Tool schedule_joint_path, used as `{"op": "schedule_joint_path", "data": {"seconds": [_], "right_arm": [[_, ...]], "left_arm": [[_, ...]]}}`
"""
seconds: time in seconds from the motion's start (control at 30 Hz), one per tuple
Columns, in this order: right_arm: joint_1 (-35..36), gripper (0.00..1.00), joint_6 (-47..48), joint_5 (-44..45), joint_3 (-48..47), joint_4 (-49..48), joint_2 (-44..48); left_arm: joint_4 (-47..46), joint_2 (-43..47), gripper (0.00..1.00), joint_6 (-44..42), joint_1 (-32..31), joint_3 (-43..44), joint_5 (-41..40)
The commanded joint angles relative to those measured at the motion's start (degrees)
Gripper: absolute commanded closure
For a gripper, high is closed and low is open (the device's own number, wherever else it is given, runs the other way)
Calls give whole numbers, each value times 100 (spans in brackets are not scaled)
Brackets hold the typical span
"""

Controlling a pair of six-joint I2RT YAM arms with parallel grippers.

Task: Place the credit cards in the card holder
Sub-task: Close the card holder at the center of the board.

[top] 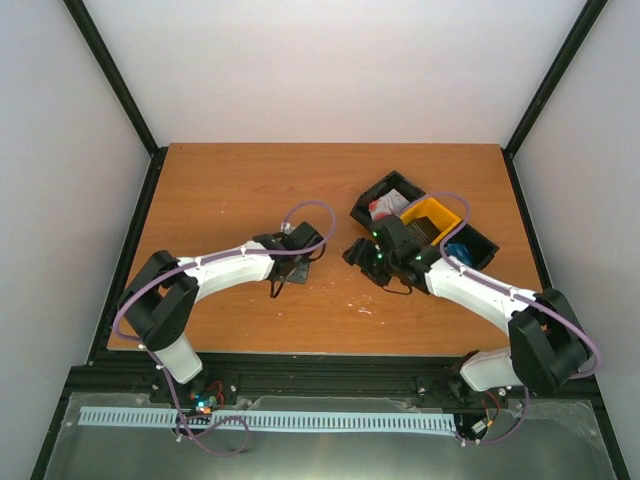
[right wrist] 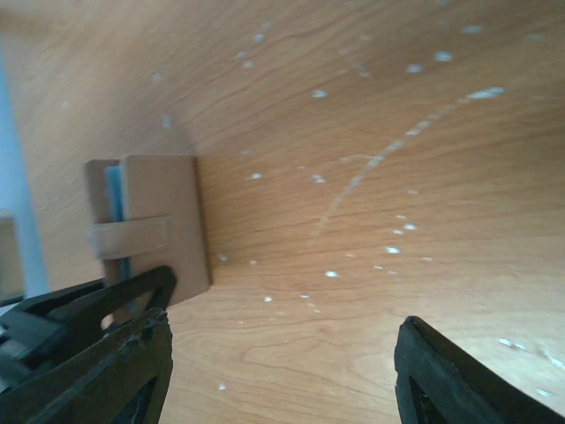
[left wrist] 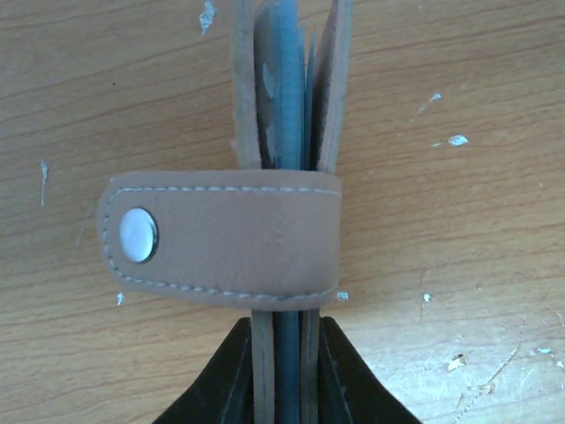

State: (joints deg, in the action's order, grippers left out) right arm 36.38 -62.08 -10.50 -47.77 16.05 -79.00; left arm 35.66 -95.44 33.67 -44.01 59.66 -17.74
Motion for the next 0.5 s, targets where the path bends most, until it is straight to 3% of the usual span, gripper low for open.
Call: {"op": "schedule_joint_path", "data": {"seconds": [0.0,0.07,0.17,0.33,0.47], "right_arm": [[-44,32,-469,739,305,533,394],[-54,32,-626,861,472,517,603],[-114,32,-823,1033,667,557,844],[-247,32,-847,1077,825,612,1086],[-318,32,-217,692,740,438,926]], "left_arm": [[-67,-129,80,-242,-211,99,364],[-249,-28,64,-477,-214,70,900],[-554,92,52,-731,-214,43,1752],[-731,219,46,-1062,-213,138,3139],[-578,621,41,-1225,-136,309,3651]]}}
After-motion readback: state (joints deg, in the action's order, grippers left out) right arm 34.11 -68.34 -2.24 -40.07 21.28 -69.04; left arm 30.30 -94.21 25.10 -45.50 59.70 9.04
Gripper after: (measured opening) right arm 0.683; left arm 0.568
